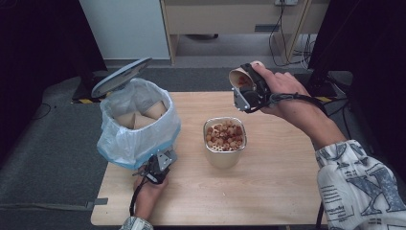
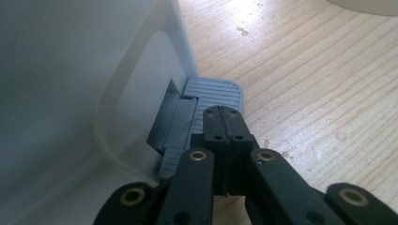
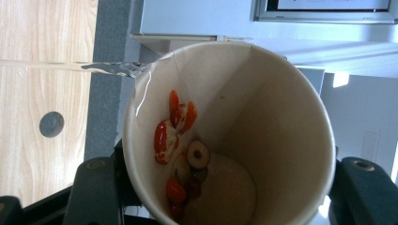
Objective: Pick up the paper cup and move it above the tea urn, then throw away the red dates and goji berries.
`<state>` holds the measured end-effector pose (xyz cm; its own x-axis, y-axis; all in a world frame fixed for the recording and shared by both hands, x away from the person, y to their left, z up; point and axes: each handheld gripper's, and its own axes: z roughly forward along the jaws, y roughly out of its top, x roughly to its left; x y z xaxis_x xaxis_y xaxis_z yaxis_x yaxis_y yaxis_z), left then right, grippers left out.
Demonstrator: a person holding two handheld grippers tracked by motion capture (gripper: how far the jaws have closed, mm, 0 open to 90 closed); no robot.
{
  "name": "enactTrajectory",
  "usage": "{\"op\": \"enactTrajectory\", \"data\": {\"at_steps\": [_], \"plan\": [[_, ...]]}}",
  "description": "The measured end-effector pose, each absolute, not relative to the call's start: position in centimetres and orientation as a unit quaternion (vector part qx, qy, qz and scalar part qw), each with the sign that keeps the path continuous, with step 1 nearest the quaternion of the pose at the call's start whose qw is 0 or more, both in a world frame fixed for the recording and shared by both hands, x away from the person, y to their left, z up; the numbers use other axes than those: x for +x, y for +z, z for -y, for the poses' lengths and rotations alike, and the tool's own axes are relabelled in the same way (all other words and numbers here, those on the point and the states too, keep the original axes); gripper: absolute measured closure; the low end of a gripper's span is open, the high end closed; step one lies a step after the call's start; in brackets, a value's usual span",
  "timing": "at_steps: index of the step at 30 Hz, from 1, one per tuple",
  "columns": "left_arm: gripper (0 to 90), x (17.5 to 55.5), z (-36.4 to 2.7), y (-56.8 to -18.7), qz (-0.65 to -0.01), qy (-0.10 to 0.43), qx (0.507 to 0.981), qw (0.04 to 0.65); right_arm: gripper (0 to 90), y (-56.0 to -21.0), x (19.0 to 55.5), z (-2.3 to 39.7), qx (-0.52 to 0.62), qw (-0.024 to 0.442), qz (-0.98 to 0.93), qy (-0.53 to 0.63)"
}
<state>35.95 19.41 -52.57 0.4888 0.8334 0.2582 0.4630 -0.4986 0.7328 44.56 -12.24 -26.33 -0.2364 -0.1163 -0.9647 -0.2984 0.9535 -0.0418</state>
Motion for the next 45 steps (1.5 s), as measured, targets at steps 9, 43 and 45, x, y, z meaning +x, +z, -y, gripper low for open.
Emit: {"op": "enactTrajectory", "data": {"at_steps": [9, 43, 45], "plan": [[89.2, 35.9, -19.4, -52.6, -0.401, 0.308, 0.809, 0.300, 36.5, -26.4, 44.5, 12.0, -0.147, 0.611, -0.776, 0.054], [89.2, 35.9, -19.4, -52.6, -0.401, 0.308, 0.809, 0.300, 36.7, -27.3, 44.1, 10.9, -0.211, 0.624, -0.753, -0.015], [89.1, 35.9, -19.4, -52.6, -0.401, 0.308, 0.809, 0.300, 36.8, -27.4, 44.1, 11.0, -0.214, 0.624, -0.751, -0.019]]}}
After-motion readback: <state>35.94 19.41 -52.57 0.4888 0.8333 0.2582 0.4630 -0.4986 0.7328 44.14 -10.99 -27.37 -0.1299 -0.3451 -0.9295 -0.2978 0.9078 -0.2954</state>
